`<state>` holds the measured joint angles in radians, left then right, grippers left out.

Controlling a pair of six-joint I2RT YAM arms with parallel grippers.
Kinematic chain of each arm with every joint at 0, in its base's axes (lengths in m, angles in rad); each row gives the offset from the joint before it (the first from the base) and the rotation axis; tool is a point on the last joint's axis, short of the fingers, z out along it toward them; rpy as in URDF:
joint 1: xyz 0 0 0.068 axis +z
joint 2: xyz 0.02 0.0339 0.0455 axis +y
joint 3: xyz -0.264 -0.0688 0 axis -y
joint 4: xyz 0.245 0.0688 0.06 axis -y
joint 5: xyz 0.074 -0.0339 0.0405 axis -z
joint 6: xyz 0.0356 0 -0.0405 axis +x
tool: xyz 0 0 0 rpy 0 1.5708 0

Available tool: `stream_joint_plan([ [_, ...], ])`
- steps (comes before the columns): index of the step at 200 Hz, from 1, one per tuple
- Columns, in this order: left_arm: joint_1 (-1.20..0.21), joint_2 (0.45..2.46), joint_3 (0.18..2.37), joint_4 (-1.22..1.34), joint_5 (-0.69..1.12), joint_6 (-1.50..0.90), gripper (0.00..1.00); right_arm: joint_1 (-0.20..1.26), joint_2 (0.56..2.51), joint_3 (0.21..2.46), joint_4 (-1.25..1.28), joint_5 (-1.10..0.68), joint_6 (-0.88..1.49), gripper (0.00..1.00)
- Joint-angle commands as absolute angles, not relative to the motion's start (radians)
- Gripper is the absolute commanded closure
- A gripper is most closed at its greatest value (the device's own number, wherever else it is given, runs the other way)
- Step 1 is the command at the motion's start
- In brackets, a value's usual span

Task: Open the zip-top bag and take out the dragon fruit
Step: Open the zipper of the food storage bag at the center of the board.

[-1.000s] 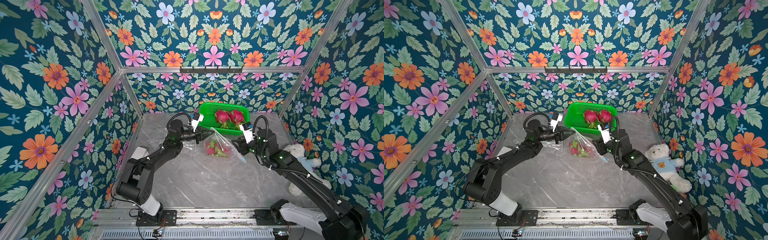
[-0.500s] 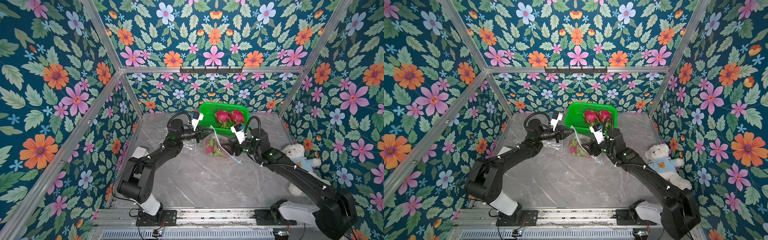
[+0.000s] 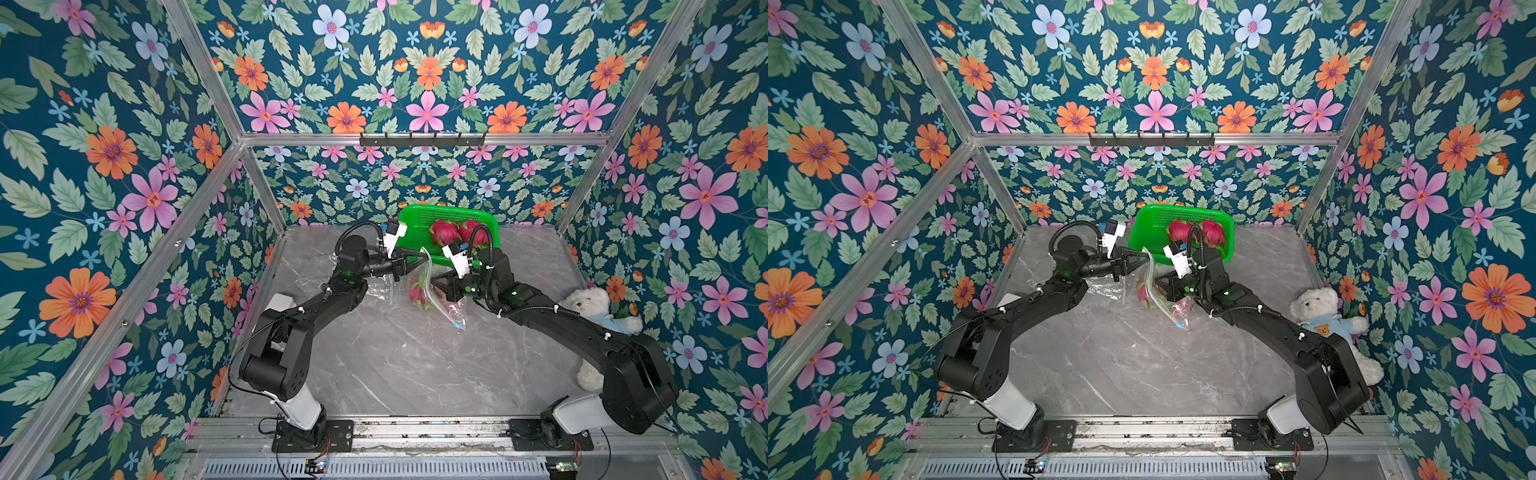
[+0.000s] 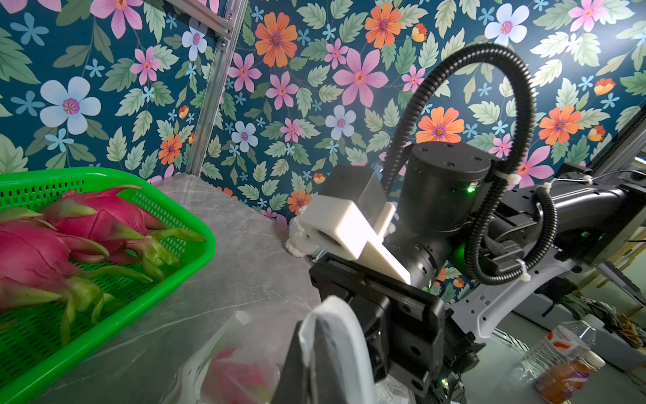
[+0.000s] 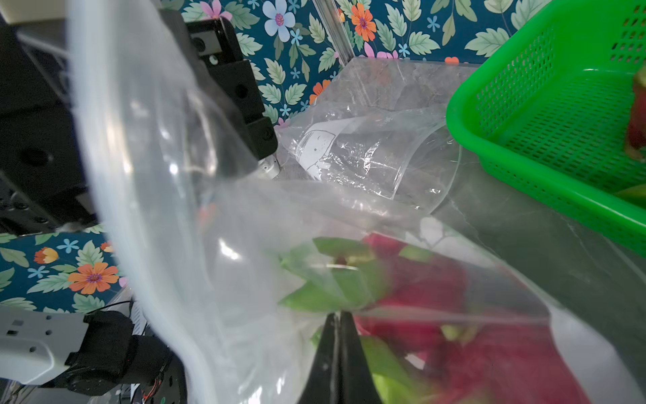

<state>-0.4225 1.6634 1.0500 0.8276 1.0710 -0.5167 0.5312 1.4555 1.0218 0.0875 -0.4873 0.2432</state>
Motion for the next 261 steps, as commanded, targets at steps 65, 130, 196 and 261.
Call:
stream_joint_plan([
  [65,-0.420,1.727,1.086,0.911,1.106,-0.552,1.00,0.530,1.363,0.999,0.083,-0.496,0.204,0.39],
  [130,-0.420,1.723,1.061,0.915,1.110,-0.560,1.00,0.531,1.334,1.015,0.066,-0.491,0.235,0.35],
  [196,-0.421,1.717,1.056,0.927,1.119,-0.572,1.00,0.531,1.382,1.036,0.098,-0.462,0.244,0.55],
  [261,-0.420,1.706,1.040,0.935,1.119,-0.569,1.00,0.528,1.403,1.061,0.091,-0.475,0.269,0.69],
])
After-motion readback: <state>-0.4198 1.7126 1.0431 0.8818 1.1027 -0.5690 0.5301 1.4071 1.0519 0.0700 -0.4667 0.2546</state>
